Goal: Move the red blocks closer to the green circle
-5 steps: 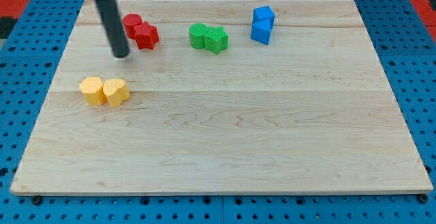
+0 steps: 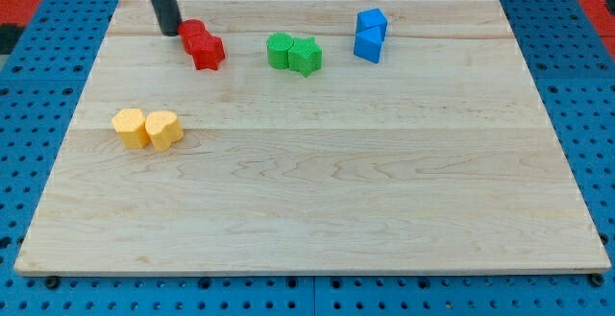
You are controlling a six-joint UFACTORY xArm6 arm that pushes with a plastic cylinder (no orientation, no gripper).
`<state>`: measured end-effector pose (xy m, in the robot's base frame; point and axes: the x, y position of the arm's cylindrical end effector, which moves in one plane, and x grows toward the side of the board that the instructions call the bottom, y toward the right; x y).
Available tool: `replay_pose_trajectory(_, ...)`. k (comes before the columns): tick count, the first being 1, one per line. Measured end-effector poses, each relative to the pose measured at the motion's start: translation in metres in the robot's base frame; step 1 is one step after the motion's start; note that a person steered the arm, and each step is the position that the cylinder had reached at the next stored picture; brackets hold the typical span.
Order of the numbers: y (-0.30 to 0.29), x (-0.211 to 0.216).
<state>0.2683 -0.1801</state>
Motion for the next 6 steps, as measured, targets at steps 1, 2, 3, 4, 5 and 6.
replay_pose_trajectory(1, 0.014, 0.006)
replay_pose_trajectory(2, 0.023, 0.008)
replay_pose_trajectory(3, 0.034, 0.011)
replay_pose_trajectory(4, 0.034, 0.022)
replay_pose_trajectory(5, 0.023, 0.023)
replay_pose_trajectory(6, 0.014, 0.033)
